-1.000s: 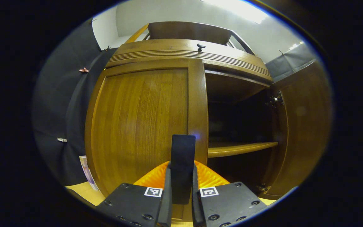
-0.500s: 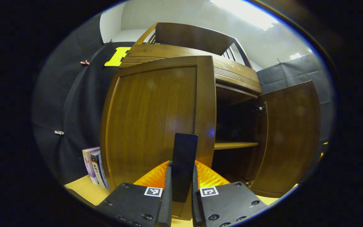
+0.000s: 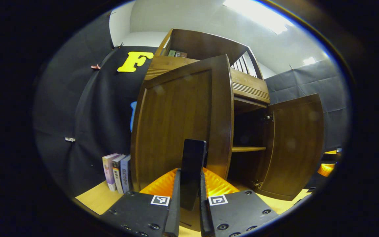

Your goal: Open the right door of the double-door shoe cabinet with the right hand, and open the left door with the left hand.

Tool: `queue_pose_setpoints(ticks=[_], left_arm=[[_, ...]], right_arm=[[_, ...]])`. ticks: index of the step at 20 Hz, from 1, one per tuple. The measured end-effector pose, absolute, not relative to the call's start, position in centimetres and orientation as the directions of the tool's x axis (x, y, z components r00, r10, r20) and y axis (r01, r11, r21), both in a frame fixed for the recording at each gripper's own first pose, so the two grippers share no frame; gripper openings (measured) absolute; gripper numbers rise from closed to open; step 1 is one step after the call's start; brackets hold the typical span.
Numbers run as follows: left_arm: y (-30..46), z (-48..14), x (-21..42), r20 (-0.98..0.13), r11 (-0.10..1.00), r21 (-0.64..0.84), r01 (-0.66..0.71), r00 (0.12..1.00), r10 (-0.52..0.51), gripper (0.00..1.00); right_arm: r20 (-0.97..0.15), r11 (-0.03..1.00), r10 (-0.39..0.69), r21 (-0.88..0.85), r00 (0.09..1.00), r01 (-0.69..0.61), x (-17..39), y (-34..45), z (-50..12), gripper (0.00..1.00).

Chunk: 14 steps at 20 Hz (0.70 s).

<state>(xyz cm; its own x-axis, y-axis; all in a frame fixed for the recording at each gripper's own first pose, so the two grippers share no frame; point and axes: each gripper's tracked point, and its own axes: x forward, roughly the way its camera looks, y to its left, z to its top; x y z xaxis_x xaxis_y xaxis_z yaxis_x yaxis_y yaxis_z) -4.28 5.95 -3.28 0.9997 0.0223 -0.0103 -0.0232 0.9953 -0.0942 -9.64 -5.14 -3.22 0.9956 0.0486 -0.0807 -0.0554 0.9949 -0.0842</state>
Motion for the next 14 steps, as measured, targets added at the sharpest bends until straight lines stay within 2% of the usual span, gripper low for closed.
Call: queue_pose_setpoints(ticks=[8, 14], left_arm=[[10.6, -2.6, -8.4, 0.006, 0.993, -0.05, -0.105, 0.994, 0.105, 0.24], [14.3, -2.9, -10.2, -0.013, 0.982, -0.046, -0.184, 0.983, 0.184, 0.23]], right_arm=[[-0.08, 0.986, 0.16, -0.039, 0.984, -0.164, -7.8, 0.1, -4.0, 0.97], [-0.073, 0.978, 0.209, 0.007, 0.975, -0.209, -6.3, 2.3, -4.8, 0.96]])
